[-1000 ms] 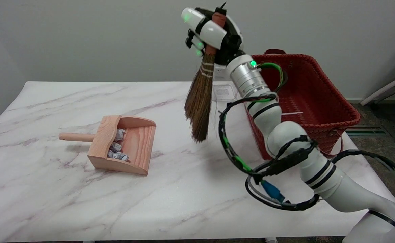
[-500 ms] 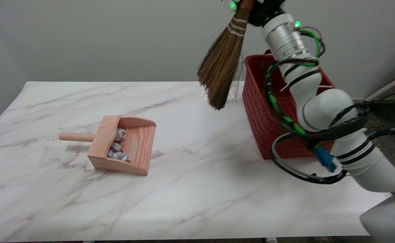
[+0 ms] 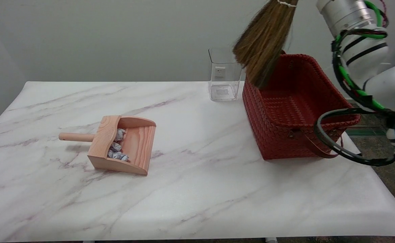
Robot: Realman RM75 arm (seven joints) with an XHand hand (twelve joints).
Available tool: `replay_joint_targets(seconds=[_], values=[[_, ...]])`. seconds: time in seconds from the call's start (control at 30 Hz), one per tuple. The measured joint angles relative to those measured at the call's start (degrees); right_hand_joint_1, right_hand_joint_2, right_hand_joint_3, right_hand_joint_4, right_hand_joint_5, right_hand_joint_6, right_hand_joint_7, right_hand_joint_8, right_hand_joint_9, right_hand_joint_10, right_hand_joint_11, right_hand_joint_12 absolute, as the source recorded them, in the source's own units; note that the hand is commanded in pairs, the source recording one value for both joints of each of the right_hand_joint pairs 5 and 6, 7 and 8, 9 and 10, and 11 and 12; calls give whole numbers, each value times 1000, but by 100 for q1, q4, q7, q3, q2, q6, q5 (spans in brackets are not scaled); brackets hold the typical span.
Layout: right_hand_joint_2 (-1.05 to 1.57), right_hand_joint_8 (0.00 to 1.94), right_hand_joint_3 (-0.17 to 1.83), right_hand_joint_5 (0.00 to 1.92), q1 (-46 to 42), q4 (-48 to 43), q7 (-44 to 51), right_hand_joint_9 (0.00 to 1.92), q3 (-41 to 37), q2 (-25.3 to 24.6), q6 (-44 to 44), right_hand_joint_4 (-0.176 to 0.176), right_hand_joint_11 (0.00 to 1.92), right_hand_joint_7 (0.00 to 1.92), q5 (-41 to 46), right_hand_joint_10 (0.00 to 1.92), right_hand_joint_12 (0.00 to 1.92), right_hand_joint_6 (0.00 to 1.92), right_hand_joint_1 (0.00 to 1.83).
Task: Place the broom in the basket.
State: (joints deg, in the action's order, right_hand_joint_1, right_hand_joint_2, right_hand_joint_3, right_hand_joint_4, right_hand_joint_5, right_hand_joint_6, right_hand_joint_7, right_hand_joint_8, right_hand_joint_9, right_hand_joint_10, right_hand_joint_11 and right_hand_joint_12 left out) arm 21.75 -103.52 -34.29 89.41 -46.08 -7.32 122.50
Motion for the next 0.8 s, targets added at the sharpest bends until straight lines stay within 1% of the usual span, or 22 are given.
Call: replay_joint_targets(seconds=[0.17, 0.3, 0.57, 0.8], values=[[1571, 1920, 332, 1920, -354, 93, 10, 1919, -476, 250, 358, 0, 1853, 1920, 185, 1919, 1853, 1920, 1192], [1571, 1920, 331, 1920, -583, 209, 25, 1920, -665, 388, 589, 0, 1854, 1920, 283, 1920, 1854, 1920, 1192], [1571, 1920, 331, 1920, -814, 476, 180, 1918, -754, 551, 982, 0, 1857, 1920, 396, 1918, 1857, 1920, 1189], [1571, 1920, 317, 1920, -903, 791, 513, 1912, -790, 636, 1393, 0, 1855, 1920, 461, 1912, 1855, 1920, 1180]])
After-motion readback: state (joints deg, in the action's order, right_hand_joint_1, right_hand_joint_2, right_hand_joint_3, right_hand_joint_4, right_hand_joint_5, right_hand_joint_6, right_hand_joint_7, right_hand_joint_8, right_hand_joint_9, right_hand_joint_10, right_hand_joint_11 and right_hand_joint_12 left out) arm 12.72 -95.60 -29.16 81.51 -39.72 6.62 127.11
